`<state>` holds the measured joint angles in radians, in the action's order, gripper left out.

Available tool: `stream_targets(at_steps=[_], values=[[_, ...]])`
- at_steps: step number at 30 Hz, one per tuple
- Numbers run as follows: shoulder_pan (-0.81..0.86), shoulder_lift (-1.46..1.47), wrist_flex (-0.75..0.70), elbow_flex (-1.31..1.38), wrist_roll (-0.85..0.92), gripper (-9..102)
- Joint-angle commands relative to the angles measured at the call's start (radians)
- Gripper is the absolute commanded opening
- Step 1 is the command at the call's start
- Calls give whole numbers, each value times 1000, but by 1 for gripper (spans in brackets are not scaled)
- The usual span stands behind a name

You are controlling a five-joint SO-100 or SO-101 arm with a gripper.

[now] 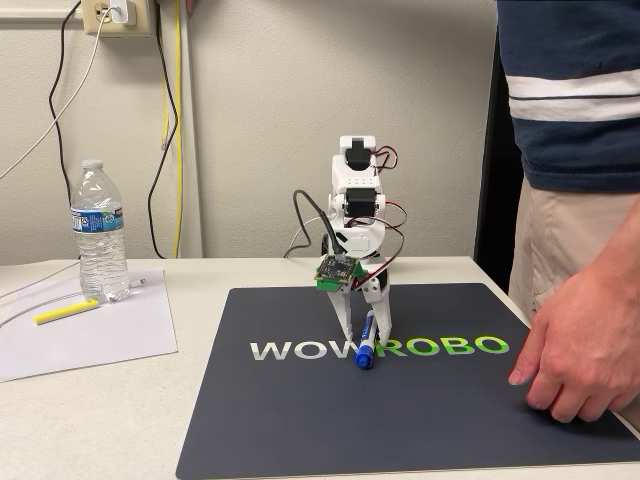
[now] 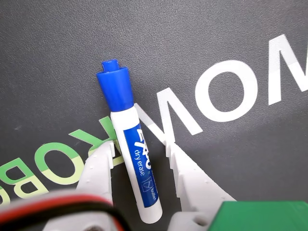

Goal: Pick up the blue marker.

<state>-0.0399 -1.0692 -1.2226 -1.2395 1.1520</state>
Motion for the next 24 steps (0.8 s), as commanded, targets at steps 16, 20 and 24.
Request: stream_targets(at_steps=[16,20,24], values=[[-11,-75,-2,-17,-9,6],[-11,-75,-2,-17,-14,4],[-12,-78,3,-17,-15,5]])
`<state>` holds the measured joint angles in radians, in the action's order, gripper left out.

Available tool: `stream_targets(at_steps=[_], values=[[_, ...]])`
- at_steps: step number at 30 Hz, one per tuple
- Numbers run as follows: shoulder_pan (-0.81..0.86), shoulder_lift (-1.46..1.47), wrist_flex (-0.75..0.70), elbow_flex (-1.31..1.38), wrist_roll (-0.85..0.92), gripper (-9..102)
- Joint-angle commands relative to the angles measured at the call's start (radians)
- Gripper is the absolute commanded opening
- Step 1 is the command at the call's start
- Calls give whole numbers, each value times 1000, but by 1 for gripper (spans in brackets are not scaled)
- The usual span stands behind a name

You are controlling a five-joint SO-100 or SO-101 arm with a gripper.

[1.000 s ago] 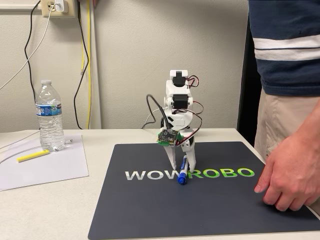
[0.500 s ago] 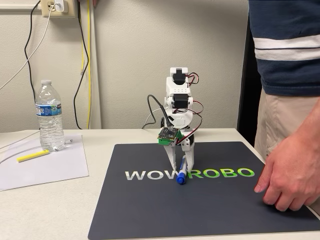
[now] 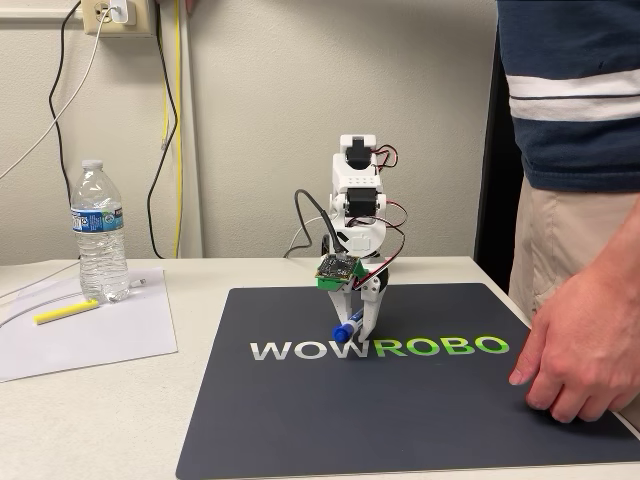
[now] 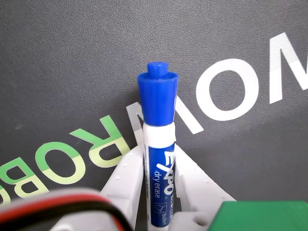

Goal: Pick up the blue marker.

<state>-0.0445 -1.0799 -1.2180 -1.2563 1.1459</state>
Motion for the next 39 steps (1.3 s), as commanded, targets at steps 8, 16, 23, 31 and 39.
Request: stream_targets(at_steps=[8,16,23,31,39], values=[[-12,-67,8,0,-18,6],[-12,-69,11,0,-21,12],[0,-83,-20,0,-11,23],[18,-112,-57,0,5,20],[15,-110,-51,0,-2,11]])
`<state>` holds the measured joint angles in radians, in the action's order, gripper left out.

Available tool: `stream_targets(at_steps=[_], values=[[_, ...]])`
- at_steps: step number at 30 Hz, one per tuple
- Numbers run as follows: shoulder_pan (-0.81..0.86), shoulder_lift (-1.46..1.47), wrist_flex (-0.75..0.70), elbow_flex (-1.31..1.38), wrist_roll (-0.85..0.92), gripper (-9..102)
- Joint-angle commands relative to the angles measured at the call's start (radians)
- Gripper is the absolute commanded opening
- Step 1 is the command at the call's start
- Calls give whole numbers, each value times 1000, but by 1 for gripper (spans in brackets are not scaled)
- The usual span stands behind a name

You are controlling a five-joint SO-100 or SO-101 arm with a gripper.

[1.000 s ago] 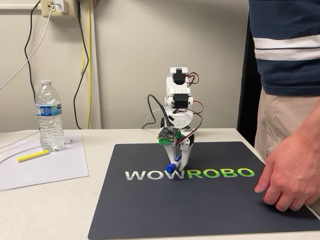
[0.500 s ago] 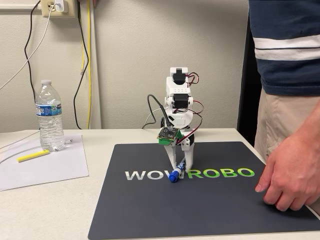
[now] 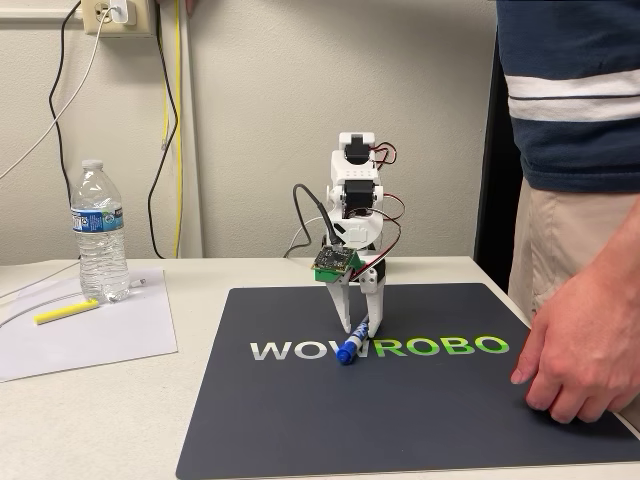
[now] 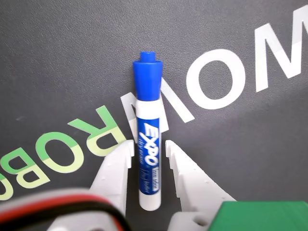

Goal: Pick up the blue marker.

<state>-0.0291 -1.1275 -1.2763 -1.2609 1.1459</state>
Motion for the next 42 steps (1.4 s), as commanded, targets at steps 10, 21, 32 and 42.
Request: stream_targets(at_steps=[10,21,32,42], values=[[-8,-55,49,-25,-12,9],[-15,-52,48,-46,-29,10],[-20,-54,51,-72,-34,13],[-21,-55,63,-72,-44,8]])
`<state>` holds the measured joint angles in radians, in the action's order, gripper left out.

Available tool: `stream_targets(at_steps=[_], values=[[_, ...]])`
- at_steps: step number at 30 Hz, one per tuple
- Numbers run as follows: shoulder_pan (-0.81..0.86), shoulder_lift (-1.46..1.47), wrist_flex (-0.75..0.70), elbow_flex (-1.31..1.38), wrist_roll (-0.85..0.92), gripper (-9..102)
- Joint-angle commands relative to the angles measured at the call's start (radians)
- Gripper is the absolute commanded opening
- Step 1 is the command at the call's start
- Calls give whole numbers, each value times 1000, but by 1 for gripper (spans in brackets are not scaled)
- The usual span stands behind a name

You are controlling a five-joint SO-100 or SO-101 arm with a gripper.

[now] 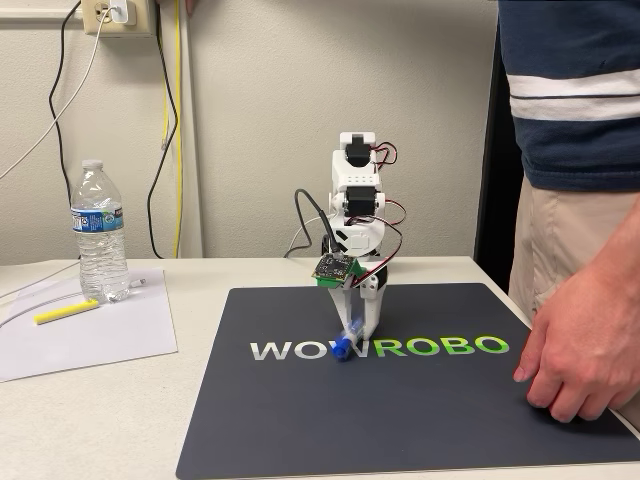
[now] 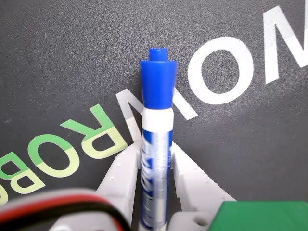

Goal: Pick up the blue marker.

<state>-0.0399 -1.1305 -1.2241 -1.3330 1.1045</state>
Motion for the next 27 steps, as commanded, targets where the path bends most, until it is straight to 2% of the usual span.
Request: stream_targets(at_steps=[1,22,27], values=[[-11,-52,11,0,-3,8],[-18,-63,21,0,-20,4],[-32,-166,38,2,-132,4]])
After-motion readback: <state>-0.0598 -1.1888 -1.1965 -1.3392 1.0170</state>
